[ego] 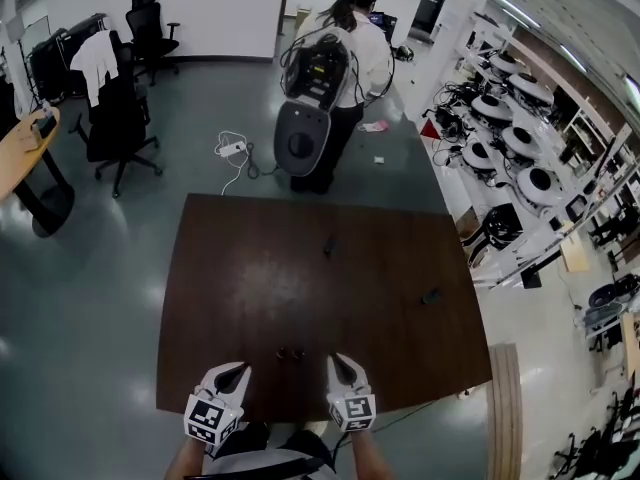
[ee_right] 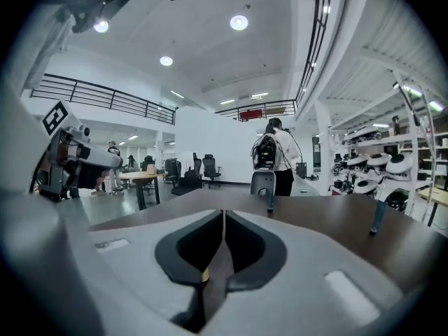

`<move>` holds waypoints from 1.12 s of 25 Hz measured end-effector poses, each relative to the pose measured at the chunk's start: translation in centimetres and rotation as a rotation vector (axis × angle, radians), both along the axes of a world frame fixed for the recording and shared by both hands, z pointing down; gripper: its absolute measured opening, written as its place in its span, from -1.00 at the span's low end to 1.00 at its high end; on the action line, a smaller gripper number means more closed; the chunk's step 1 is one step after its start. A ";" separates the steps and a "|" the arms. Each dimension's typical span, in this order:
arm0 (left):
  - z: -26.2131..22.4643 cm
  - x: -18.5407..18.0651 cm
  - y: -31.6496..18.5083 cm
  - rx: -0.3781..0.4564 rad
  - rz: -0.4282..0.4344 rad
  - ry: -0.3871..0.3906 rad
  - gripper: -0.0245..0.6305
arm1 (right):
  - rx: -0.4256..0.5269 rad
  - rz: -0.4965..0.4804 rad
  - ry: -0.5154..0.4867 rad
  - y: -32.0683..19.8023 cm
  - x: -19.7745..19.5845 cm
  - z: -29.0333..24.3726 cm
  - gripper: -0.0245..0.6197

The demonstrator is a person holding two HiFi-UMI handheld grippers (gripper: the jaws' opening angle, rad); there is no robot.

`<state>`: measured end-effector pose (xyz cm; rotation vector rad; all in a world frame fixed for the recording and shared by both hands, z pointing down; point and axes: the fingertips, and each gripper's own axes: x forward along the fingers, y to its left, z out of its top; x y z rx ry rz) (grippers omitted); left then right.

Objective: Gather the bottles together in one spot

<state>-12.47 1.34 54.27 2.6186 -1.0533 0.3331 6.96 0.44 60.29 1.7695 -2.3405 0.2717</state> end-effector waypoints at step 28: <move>1.3 -0.4 -5.4 -0.034 -0.212 -0.035 -0.92 | -0.009 -0.032 0.049 -15.2 5.8 2.4 -0.92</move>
